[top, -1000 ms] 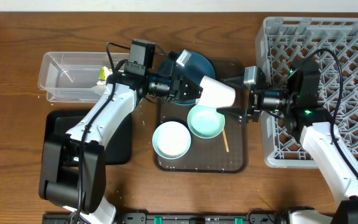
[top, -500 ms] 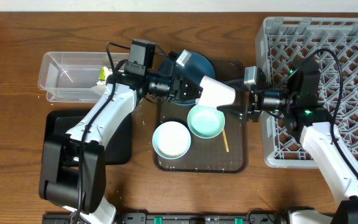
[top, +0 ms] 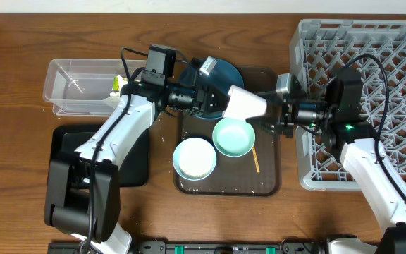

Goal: Sort waste into correct bins and load items into the dishwasher rack
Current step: 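Grasp the pink cup with the right gripper and release left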

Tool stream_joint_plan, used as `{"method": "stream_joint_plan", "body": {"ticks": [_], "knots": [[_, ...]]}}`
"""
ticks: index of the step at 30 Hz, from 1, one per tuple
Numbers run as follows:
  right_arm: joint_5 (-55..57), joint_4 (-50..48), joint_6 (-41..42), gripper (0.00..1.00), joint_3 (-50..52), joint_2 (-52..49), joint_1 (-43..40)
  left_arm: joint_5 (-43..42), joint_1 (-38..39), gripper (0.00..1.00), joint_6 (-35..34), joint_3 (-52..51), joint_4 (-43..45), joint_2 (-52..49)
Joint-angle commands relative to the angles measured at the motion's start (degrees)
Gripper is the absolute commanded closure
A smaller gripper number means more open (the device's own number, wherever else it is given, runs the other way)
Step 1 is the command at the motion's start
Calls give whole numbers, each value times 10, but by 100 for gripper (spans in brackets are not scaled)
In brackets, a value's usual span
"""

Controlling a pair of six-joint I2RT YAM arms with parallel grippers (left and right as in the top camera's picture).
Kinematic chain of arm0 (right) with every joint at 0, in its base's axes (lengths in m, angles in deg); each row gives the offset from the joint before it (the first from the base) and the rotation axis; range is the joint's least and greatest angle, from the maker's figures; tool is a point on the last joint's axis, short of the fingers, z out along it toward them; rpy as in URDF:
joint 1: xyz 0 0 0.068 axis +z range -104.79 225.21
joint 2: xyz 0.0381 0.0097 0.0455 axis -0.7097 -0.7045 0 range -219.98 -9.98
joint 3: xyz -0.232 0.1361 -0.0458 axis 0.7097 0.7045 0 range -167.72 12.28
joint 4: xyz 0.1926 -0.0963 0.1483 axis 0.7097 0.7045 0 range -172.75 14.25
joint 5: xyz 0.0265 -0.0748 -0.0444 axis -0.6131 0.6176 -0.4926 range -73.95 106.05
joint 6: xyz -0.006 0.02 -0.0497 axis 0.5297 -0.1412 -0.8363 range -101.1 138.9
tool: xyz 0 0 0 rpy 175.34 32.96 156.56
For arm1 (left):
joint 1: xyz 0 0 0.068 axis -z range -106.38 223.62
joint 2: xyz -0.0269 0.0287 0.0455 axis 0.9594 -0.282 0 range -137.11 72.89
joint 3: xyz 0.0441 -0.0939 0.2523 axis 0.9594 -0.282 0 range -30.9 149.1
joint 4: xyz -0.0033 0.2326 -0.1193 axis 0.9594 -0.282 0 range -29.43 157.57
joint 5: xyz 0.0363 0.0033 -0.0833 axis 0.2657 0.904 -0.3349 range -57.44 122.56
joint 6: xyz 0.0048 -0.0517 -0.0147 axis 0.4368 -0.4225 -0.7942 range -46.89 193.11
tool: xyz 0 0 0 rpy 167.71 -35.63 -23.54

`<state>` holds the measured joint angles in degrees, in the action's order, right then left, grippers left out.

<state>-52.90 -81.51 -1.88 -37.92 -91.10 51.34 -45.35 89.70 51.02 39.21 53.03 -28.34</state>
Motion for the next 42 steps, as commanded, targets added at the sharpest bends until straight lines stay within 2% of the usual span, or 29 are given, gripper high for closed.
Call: {"method": "stream_joint_plan", "body": {"ticks": [1,3,5,6,8,9,16,21,24,29,36,42], "knots": [[107,8,90,63,-11,-3,7,70,-1,58,3,6,-2,-3],[178,24,115,67,-11,-3,6,139,-1,54,4,6,-16,-2],[255,43,138,79,-11,-3,6,229,-2,51,4,6,-43,-2],[282,51,147,80,-11,-3,6,267,-2,50,6,6,-57,-2],[328,71,152,95,-11,-2,6,337,-2,50,16,6,-88,1],[342,78,152,99,-11,-1,6,361,-2,49,25,6,-101,3],[417,137,197,99,-28,37,-5,549,-2,47,74,6,-207,66],[467,250,225,99,-105,57,-37,648,-1,47,75,6,-259,136],[507,337,226,99,-169,54,-63,680,-1,47,75,6,-270,167],[569,437,264,99,-252,50,-119,681,-1,47,75,6,-270,185],[589,501,301,99,-313,40,-237,681,-1,47,75,6,-270,185],[616,572,301,99,-385,-27,-330,681,-1,47,74,6,-270,185]]}}
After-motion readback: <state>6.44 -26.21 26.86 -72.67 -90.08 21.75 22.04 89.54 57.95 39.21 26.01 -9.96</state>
